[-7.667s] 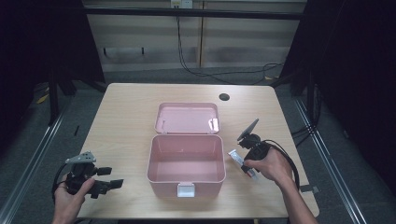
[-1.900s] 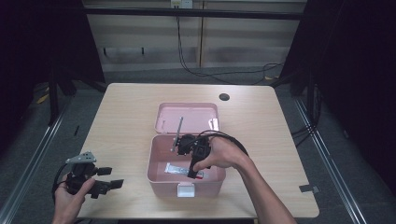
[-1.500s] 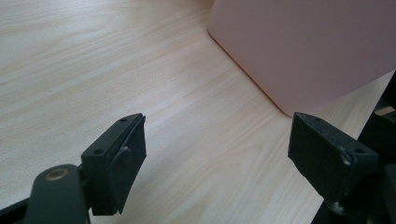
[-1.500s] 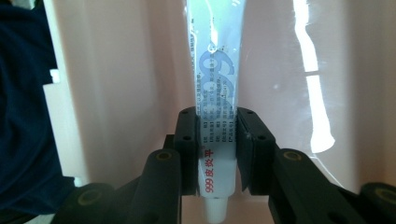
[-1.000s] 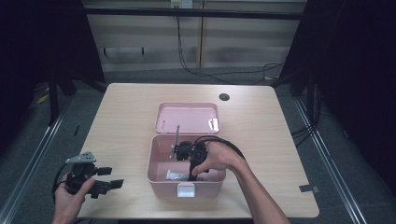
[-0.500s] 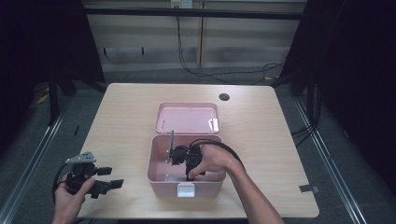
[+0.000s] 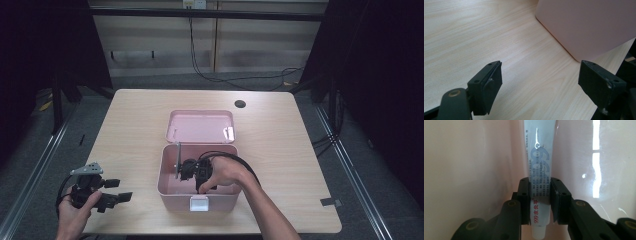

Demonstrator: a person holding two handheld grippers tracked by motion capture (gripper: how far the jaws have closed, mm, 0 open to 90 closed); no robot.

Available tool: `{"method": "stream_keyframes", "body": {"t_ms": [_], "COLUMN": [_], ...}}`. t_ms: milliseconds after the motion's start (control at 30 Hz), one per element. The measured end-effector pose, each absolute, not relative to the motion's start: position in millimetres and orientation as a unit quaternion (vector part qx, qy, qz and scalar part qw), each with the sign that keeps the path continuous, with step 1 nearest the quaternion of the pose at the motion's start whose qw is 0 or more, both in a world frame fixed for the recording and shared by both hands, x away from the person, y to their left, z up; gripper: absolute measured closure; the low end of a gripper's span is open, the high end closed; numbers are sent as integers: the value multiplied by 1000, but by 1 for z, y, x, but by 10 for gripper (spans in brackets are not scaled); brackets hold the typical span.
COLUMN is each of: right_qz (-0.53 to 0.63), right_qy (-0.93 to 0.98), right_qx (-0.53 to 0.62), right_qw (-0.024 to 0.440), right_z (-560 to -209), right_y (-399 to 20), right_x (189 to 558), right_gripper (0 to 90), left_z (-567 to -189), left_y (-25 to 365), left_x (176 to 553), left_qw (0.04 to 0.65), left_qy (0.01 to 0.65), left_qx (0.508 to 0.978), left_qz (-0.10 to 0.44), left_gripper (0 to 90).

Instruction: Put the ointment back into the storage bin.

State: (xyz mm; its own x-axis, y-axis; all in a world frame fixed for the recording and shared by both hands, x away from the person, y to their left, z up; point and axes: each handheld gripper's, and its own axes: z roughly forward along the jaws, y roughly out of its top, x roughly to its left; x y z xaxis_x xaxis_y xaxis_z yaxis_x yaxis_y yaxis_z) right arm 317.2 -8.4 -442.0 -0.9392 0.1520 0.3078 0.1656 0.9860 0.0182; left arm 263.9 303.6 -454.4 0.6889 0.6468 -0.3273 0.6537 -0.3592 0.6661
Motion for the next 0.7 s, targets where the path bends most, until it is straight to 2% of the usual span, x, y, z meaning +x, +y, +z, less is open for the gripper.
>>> {"method": "stream_keyframes", "body": {"t_ms": [700], "right_qz": [-18], "right_qy": [-983], "right_qx": [-71], "right_qw": [168], "right_z": [-456], "right_y": [-2], "right_x": [314], "right_gripper": [714], "left_z": [-454], "left_y": [304], "left_x": [264], "left_qw": [407], "left_qy": [393], "left_qx": [824], "left_qz": [-4], "left_gripper": [191]}}
